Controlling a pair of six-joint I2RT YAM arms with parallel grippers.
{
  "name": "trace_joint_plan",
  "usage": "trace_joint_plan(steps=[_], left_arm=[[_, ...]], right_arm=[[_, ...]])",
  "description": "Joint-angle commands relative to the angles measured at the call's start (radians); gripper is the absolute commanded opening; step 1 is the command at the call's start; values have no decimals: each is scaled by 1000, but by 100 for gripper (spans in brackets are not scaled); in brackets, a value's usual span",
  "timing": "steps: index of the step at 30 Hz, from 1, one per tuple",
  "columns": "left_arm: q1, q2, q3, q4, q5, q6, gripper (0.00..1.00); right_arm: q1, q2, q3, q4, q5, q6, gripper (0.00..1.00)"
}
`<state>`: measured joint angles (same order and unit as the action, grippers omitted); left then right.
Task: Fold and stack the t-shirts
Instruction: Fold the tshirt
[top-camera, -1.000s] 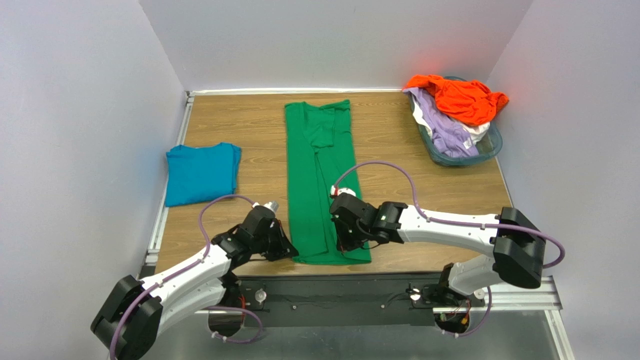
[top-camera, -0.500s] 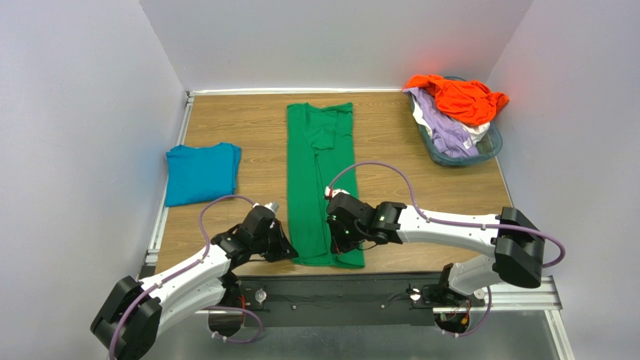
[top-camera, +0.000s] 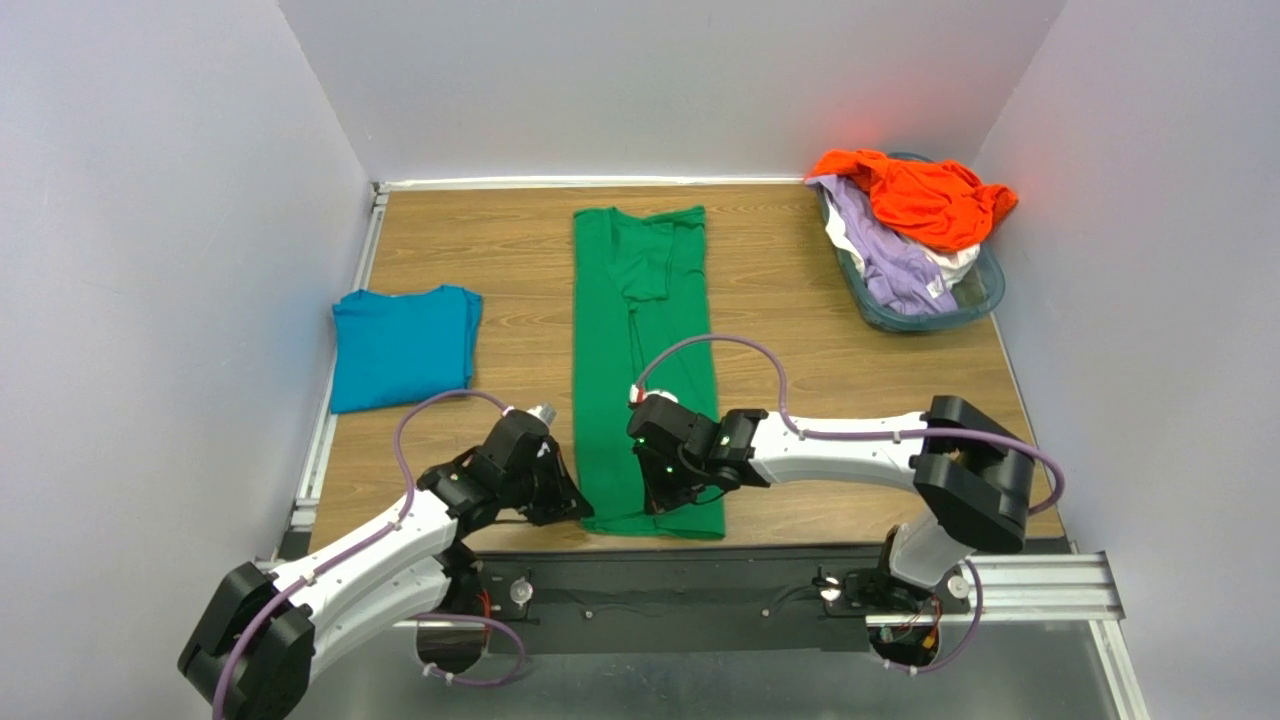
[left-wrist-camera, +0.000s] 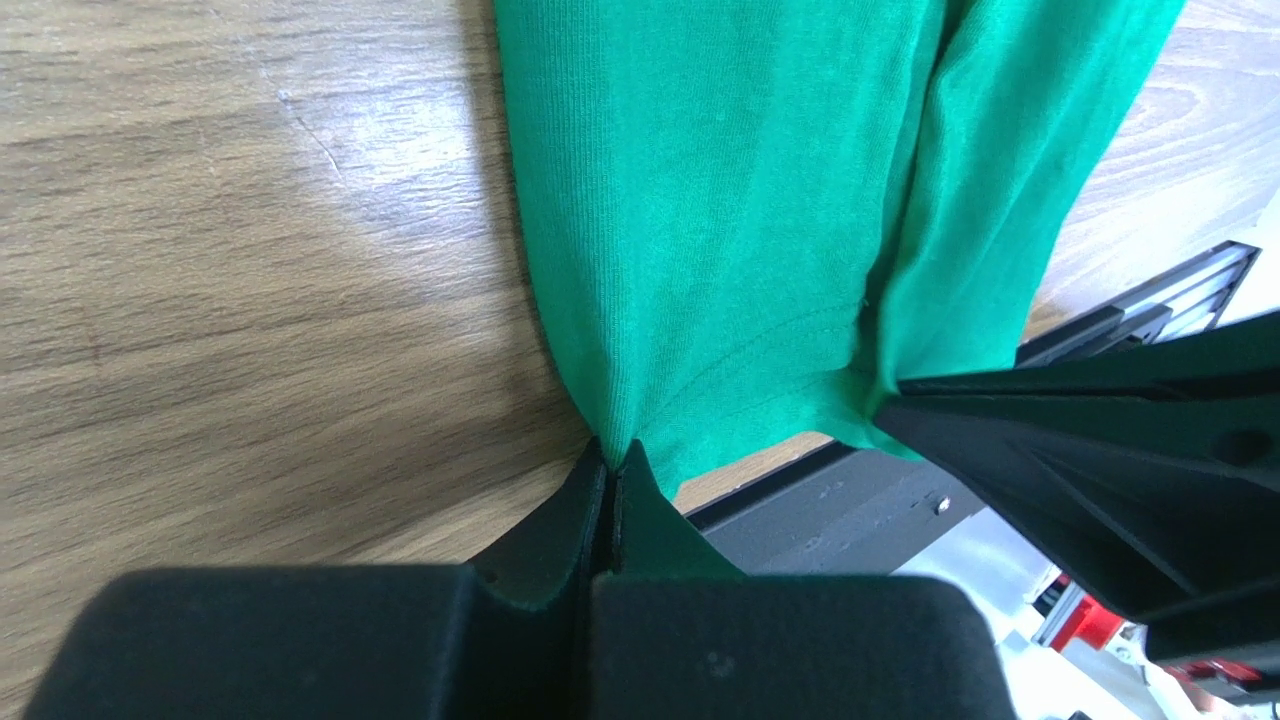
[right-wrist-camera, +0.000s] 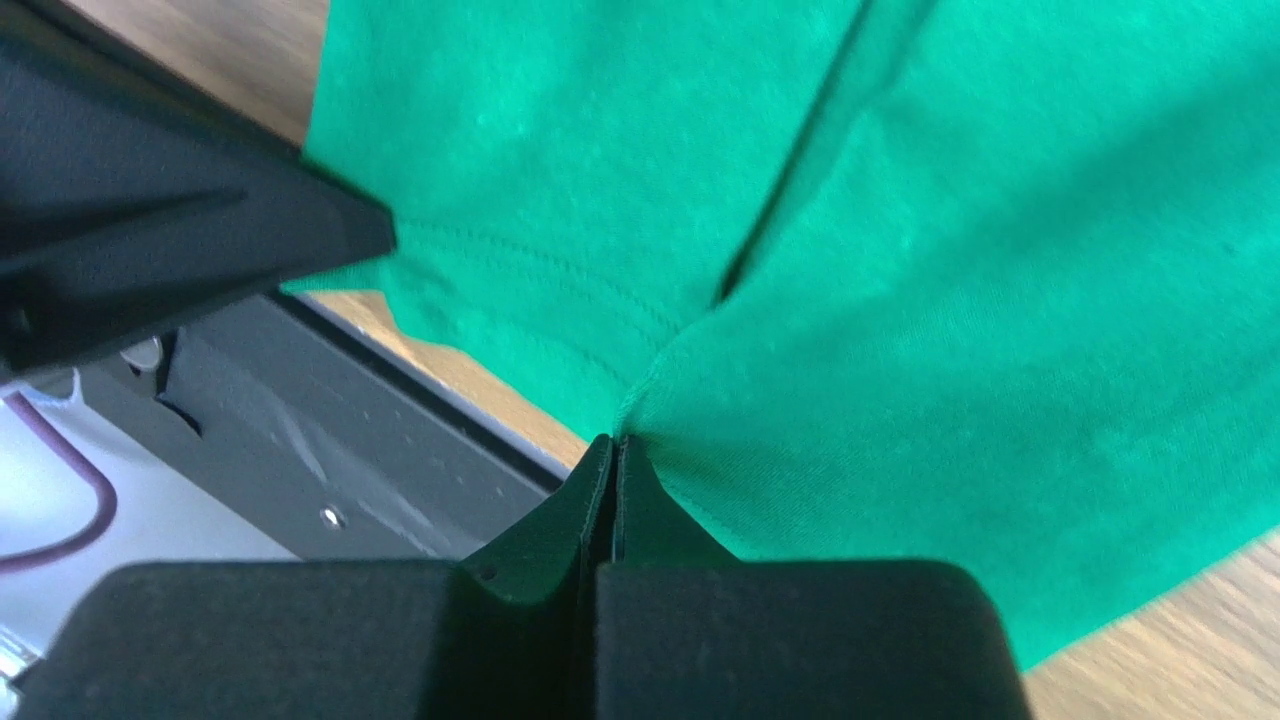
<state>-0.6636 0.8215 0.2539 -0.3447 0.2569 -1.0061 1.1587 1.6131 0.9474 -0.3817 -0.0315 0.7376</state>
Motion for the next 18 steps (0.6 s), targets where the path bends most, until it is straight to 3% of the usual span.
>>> trace_joint_plan(steps=[1, 3, 10, 13, 14, 15, 18], left_arm=[[-7, -25, 24, -37, -16, 0, 0], [-7, -25, 24, -37, -18, 1, 0], [-5, -28, 22, -43, -18, 1, 0], [-7, -30, 22, -48, -19, 0, 0], [-7, -30, 22, -50, -19, 0, 0], [-7, -27, 22, -48, -21, -2, 0], [-5, -21, 22, -45, -24, -3, 0]], right_arm=[[10, 40, 19, 73, 4, 36, 8], [10, 59, 21, 73, 5, 39, 14], [10, -1, -4, 69, -45, 22, 59], [10, -70, -24, 67, -57, 19, 68], [10, -88, -27, 66, -56, 16, 78], [10, -103, -36, 63, -53, 11, 96], [10, -174, -59, 35, 27, 43, 100]])
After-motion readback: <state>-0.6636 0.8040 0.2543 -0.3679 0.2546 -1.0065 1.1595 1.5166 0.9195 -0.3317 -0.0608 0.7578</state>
